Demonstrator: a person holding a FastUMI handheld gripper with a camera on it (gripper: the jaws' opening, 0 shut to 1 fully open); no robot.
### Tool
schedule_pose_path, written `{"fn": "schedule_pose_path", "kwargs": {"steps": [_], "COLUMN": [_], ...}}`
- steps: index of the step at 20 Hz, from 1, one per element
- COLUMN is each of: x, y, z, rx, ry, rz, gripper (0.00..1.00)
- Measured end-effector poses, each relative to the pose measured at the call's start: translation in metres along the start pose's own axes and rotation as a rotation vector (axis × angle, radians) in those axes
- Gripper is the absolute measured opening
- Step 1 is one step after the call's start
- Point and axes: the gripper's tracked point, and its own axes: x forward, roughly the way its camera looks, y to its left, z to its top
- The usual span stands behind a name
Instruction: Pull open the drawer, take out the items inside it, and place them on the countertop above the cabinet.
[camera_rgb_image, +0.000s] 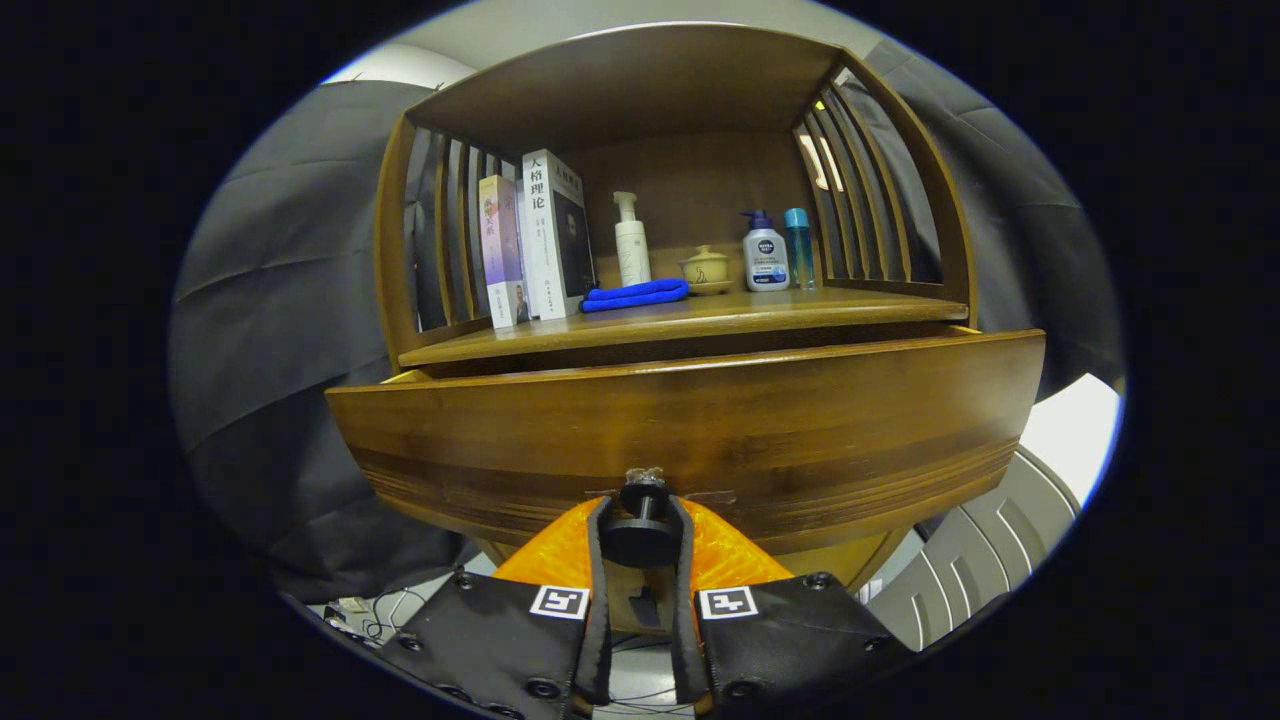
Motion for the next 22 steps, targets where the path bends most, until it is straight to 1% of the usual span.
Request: {"fn": "schedule_pose_path", "kwargs": {"steps": [5,6,10,15,19,21,22], "x": [-0.030,-0.036,-0.051,-0.066,-0.067,-0.071,-0.076], "y": [0.004,0.005,0.007,0.011,0.014,0.016,0.017], "z": [-0.016,-0.015,-0.022,-0.030,-0.030,-0.030,-0.019], "rx": [-0.008,-0.010,-0.012,-0.013,-0.039,-0.034,-0.036], "ry": [0.010,-0.006,0.005,0.007,0.014,0.025,-0.010], "rz": [0.012,0.014,0.020,0.032,0.053,0.080,0.090], "gripper": [0.26,0.26,0.26,0.26,0.26,0.35,0.40]}}
